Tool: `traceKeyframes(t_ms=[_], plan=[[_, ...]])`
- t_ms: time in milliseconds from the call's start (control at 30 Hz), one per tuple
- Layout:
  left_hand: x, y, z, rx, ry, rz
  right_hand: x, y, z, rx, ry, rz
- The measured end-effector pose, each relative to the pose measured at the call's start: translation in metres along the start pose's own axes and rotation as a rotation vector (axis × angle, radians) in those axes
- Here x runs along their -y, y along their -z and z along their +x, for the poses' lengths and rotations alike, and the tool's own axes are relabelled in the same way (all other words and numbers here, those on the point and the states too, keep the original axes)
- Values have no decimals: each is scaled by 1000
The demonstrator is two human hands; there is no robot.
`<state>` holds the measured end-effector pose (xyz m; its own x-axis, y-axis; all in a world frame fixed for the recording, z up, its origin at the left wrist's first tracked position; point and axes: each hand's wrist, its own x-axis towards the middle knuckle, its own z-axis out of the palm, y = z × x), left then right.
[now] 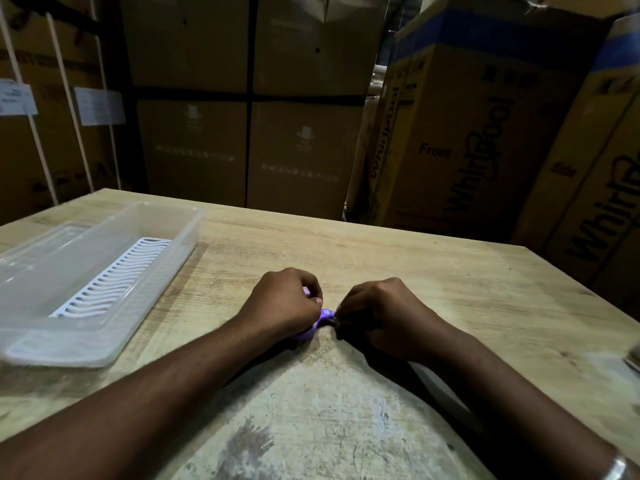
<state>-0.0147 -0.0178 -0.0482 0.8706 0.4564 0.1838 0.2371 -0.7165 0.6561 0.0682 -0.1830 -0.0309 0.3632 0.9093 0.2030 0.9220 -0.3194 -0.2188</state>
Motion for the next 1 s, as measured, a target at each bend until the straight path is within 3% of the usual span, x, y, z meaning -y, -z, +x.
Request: traceKeyframes(t_ms=[233,533,800,867,1000], plan=[[0,-1,-2,-2,8,4,-8,10,-11,65,-64,-8],[-4,0,-4,-12,17,17,-2,3,-2,3,25,-35],[-2,1,-3,18,18,7,-8,22,-16,142,-49,-80],[-2,1,-3,27,20,14,-14,25,-18,31,-125,-8],[-2,0,-2,25,15,30,-29,25,-19,-457,-352,252]])
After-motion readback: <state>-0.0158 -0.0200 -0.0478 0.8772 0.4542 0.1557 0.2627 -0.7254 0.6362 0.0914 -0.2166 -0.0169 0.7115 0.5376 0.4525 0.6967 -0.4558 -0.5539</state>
